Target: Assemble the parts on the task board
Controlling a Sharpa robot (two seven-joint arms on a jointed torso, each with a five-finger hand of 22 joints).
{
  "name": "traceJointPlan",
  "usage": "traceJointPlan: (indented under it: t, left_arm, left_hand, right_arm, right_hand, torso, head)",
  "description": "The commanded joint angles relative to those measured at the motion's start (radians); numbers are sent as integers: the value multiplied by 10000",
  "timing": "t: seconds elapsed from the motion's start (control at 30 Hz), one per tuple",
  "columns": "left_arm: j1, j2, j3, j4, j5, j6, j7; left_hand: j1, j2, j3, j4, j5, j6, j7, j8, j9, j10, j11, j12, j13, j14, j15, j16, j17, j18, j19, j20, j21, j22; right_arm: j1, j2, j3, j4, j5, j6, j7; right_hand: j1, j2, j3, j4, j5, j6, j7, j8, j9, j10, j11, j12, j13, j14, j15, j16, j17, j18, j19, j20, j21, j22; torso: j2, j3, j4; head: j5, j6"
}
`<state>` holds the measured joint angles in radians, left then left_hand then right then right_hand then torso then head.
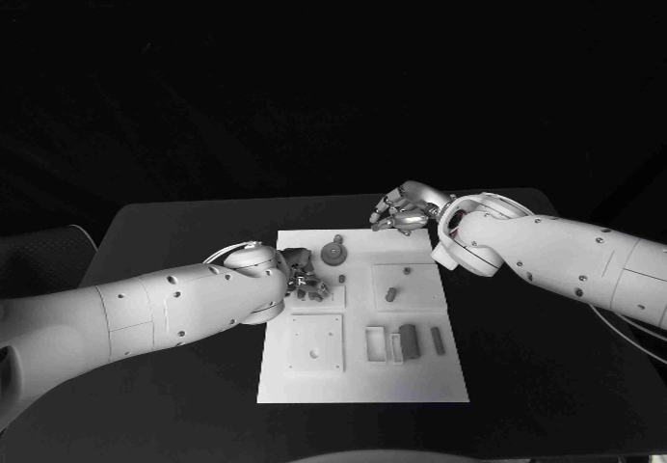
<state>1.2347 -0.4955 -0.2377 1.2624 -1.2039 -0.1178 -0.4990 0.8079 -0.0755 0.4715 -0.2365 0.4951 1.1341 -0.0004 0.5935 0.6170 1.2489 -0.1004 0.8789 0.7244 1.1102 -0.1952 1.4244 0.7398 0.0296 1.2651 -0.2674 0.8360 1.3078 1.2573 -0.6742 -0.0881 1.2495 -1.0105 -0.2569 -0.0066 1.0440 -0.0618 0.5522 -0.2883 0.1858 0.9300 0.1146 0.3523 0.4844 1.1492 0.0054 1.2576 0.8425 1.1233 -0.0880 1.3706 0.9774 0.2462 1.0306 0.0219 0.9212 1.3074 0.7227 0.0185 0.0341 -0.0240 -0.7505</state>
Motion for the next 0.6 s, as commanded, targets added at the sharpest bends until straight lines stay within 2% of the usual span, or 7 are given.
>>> traceJointPlan:
  t: [0.03,0.6]
  left_arm:
    - [-6,30,-2,5,44,-53,16]
    - [-6,45,-1,-18,38,-142,4]
  left_hand:
    - [238,336,114,-116,91,63,-2,47,-9,12,-36,37,-9,10,-87,48,-9,552,75,-63,63,188]
    - [186,305,97,-91,121,76,-4,55,-11,25,-38,45,-10,20,-88,53,-11,548,86,-61,72,187]
  right_arm:
    - [-2,5,5,5,-9,113,70]
    - [-2,16,5,1,-9,110,71]
  right_hand:
    - [-93,-41,-6,15,56,11,60,-65,14,-75,28,-38,9,-15,-60,-8,-13,156,-1,15,-54,104]
    - [-95,-46,-6,15,56,8,61,-71,21,-77,30,-38,9,-17,-59,-9,-14,156,-2,15,-55,104]
  torso:
    - [0,-1,1]
    - [-1,2,4]
  head:
    - [-6,-10]
    - [-26,-33]
